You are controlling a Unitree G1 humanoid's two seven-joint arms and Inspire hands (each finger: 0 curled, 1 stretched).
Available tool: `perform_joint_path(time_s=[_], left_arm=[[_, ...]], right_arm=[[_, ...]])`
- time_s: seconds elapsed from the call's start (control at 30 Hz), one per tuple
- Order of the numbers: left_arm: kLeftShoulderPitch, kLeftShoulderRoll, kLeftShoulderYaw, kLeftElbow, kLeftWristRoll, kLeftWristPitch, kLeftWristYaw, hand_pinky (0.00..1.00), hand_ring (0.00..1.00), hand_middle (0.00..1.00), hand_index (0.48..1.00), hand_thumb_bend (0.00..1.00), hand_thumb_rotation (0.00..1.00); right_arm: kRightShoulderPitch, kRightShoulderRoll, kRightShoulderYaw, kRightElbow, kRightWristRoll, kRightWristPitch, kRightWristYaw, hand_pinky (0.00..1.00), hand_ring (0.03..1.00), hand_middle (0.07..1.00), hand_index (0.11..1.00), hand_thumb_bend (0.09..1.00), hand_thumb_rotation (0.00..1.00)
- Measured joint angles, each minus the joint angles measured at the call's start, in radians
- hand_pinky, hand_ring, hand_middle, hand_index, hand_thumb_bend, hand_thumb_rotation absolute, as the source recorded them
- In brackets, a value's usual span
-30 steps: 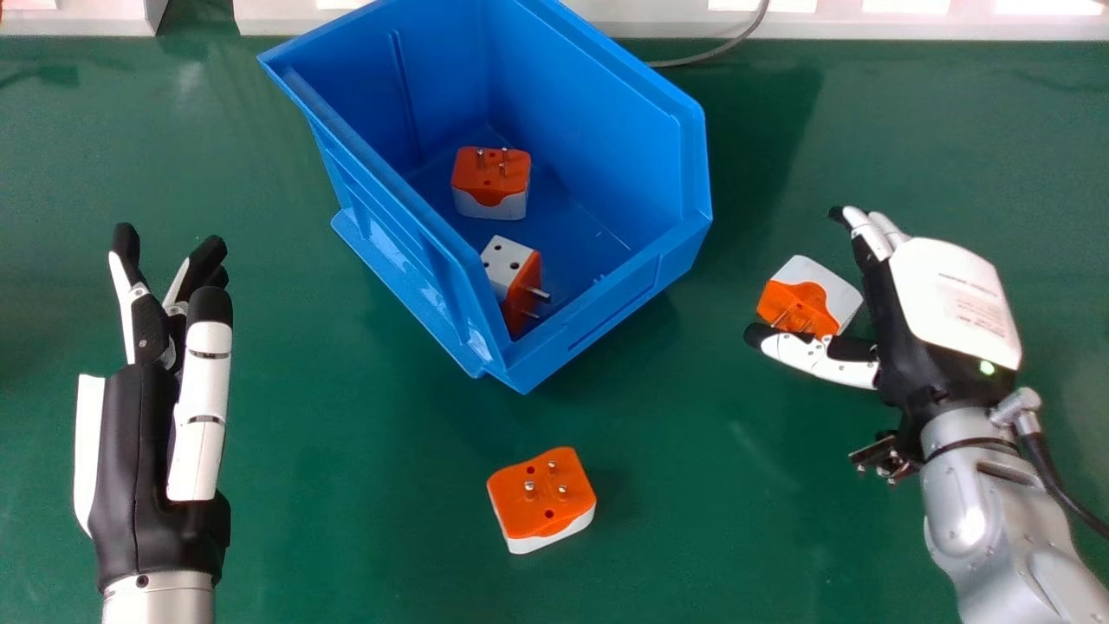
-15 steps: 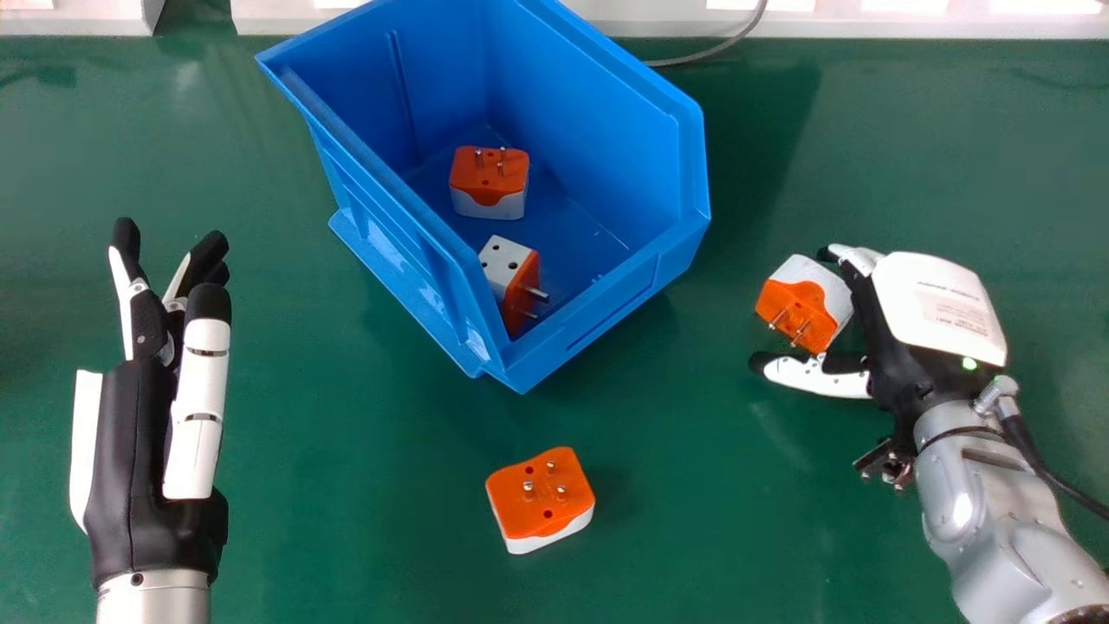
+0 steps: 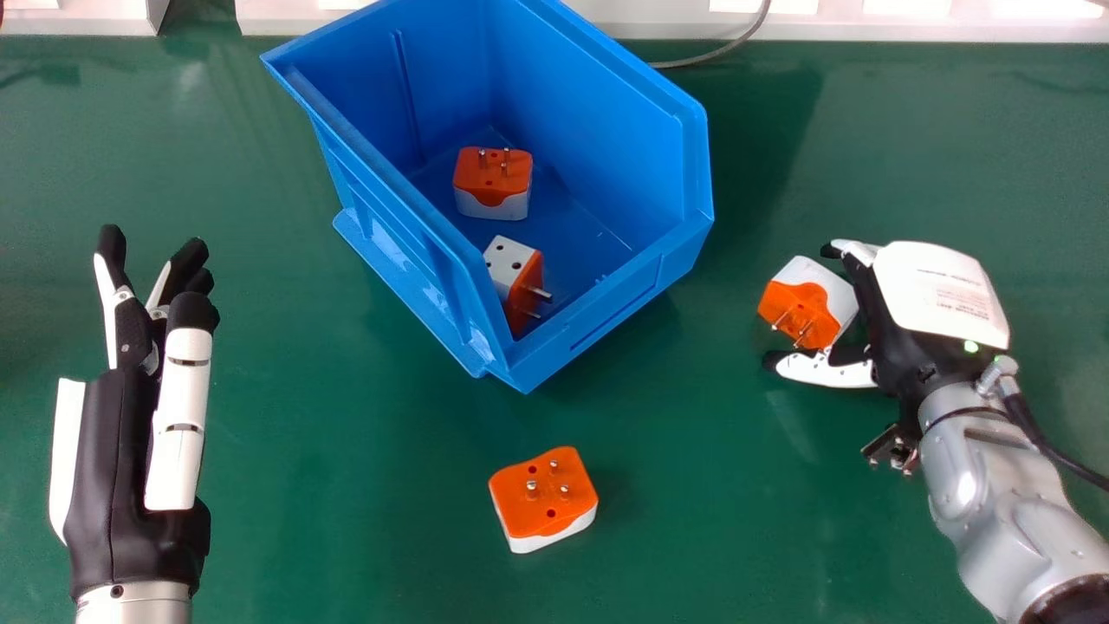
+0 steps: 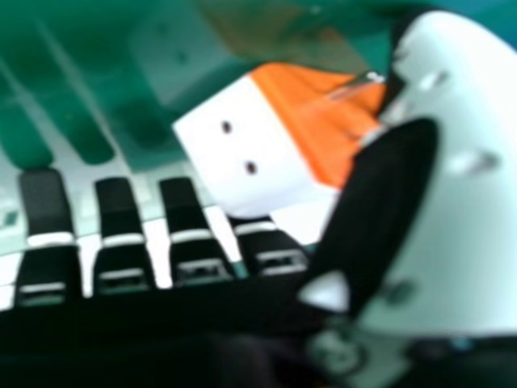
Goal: Pick all objects and put in blue box
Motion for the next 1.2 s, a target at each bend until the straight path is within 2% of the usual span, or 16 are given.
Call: perform_joint_path(time_s=[0.17,0.3,0.47,0.63,0.7,0.77,0.9,1.13,1.2], left_arm=[[0.001,0.001,0.000,-0.004,-0.002,0.005,-0.003,0.94,0.95,0.94,0.949,0.42,0.87],[0.007,0.002,0.002,-0.005,-0.016,0.007,-0.008,0.95,0.95,0.94,0.946,0.44,0.87],[0.013,0.003,0.002,-0.006,-0.014,0.007,-0.009,0.94,0.95,0.94,0.945,0.42,0.89],[0.020,0.002,0.002,-0.007,-0.014,0.006,-0.009,0.95,0.95,0.94,0.942,0.41,0.89],[0.022,0.002,0.001,-0.010,-0.015,0.006,-0.011,0.95,0.95,0.94,0.941,0.42,0.87],[0.023,0.002,0.001,-0.012,-0.015,0.006,-0.011,0.94,0.94,0.94,0.940,0.43,0.87],[0.024,0.001,0.001,-0.012,-0.014,0.006,-0.008,0.93,0.94,0.93,0.939,0.46,0.86],[0.024,0.000,-0.001,-0.012,-0.013,0.006,-0.006,0.94,0.94,0.93,0.939,0.41,0.87],[0.024,-0.001,-0.002,-0.014,-0.013,0.006,0.001,0.94,0.94,0.93,0.942,0.42,0.86]], right_arm=[[-0.038,0.003,0.010,0.060,0.010,-0.012,-0.019,0.60,0.682,0.745,0.738,0.441,0.50],[-0.072,0.009,0.012,0.108,0.014,-0.008,-0.035,0.56,0.634,0.706,0.703,0.456,0.52],[-0.113,0.020,0.022,0.149,0.015,-0.005,-0.047,0.48,0.551,0.638,0.634,0.434,0.57],[-0.149,0.020,0.053,0.181,0.010,0.000,-0.032,0.48,0.553,0.604,0.584,0.392,0.64],[-0.165,0.021,0.054,0.189,0.016,0.006,-0.021,0.39,0.475,0.544,0.547,0.384,0.61],[-0.177,0.023,0.049,0.192,0.034,0.014,-0.014,0.34,0.434,0.509,0.522,0.376,0.56],[-0.183,0.022,0.048,0.197,0.055,0.007,-0.010,0.31,0.413,0.498,0.518,0.368,0.52],[-0.183,0.023,0.054,0.193,0.058,0.001,0.002,0.34,0.441,0.519,0.538,0.368,0.48],[-0.179,0.022,0.054,0.183,0.058,0.005,0.005,0.34,0.448,0.526,0.544,0.358,0.46]])
